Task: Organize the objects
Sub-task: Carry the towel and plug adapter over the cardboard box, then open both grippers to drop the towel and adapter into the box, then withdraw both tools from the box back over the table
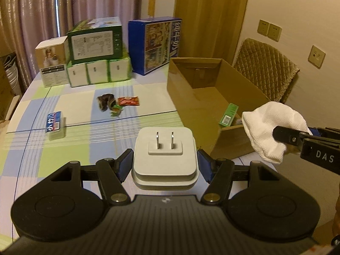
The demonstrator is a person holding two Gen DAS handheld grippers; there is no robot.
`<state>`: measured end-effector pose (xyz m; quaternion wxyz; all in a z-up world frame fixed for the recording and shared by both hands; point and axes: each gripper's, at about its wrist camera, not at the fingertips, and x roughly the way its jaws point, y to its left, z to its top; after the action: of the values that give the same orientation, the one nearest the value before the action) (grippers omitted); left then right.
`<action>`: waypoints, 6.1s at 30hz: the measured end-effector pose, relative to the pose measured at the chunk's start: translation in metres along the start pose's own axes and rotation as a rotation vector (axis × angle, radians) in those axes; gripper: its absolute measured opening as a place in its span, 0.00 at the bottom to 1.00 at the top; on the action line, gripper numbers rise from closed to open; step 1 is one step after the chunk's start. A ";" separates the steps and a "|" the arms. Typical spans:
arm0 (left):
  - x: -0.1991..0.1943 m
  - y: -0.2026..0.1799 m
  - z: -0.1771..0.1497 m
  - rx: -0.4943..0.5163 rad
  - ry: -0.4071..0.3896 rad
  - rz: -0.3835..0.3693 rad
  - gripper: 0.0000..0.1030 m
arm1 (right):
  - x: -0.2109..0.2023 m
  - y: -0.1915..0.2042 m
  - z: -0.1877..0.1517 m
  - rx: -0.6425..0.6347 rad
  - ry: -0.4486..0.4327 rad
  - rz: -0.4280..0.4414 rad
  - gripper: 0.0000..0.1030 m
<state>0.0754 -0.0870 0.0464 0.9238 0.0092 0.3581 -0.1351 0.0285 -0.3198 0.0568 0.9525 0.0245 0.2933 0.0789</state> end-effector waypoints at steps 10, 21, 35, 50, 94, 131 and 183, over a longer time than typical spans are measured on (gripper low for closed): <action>0.008 -0.024 0.010 0.035 -0.002 -0.028 0.58 | -0.007 -0.027 0.005 0.026 -0.012 -0.032 0.30; 0.019 -0.047 0.025 0.076 -0.005 -0.058 0.58 | -0.005 -0.049 0.013 0.037 -0.017 -0.065 0.30; 0.038 -0.074 0.046 0.109 -0.010 -0.090 0.58 | 0.005 -0.069 0.024 0.047 -0.019 -0.074 0.30; 0.057 -0.087 0.060 0.133 -0.002 -0.116 0.58 | 0.020 -0.081 0.042 0.031 -0.028 -0.075 0.30; 0.149 -0.020 0.114 0.060 0.021 -0.042 0.68 | 0.175 -0.113 0.132 0.138 -0.013 0.046 0.58; -0.042 0.107 0.003 -0.110 -0.031 0.202 0.97 | 0.024 0.050 0.051 0.064 0.007 0.237 0.98; -0.059 0.174 -0.009 -0.159 -0.038 0.319 0.99 | 0.077 0.131 0.030 -0.010 0.089 0.342 0.98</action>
<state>0.0720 0.0957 0.0653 0.9379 -0.0097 0.3443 0.0420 0.0900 -0.1779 0.0511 0.9114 0.0659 0.3262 0.2421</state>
